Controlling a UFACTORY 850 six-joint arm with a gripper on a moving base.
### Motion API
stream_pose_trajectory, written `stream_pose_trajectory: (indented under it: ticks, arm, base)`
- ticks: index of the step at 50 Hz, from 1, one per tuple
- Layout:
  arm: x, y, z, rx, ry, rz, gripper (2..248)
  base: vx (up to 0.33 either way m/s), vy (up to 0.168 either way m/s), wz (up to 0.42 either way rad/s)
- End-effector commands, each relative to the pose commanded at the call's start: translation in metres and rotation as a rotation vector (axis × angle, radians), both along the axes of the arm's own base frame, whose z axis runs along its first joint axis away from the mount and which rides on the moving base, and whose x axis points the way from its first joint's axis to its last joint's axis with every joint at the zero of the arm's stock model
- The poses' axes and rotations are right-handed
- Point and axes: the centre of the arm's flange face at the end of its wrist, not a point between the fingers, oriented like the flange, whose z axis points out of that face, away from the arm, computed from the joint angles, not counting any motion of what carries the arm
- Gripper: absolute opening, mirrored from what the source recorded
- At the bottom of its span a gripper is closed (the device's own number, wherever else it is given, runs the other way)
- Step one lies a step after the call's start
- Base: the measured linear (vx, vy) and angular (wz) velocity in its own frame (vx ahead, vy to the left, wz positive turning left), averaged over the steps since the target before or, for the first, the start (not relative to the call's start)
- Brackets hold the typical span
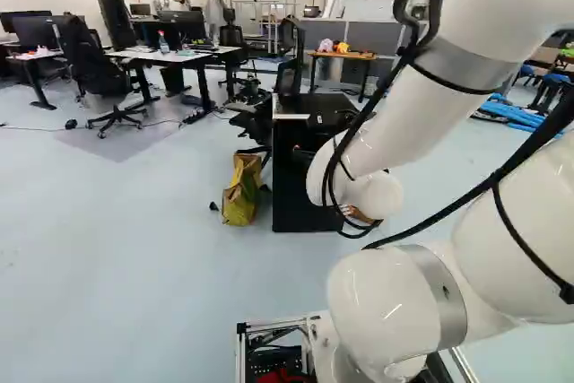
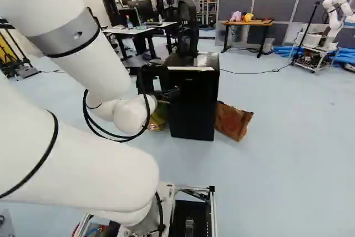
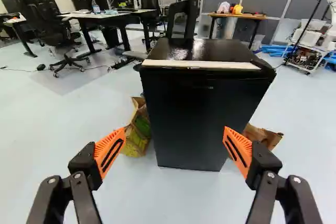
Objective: Grab a drink from the fridge
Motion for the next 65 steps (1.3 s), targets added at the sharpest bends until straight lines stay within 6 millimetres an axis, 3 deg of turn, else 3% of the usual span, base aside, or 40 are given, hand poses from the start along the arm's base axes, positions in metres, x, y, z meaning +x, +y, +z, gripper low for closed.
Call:
stream_pose_trajectory:
  ticks: [28, 65]
  arm:
    - [0.0, 0.0, 0.0, 0.0, 0.0, 0.0, 247]
    - [0.0, 0.0, 0.0, 0.0, 0.0, 0.0, 247]
  base:
    - [0.088, 0.048, -0.21]
    - [0.079, 0.084, -0.022]
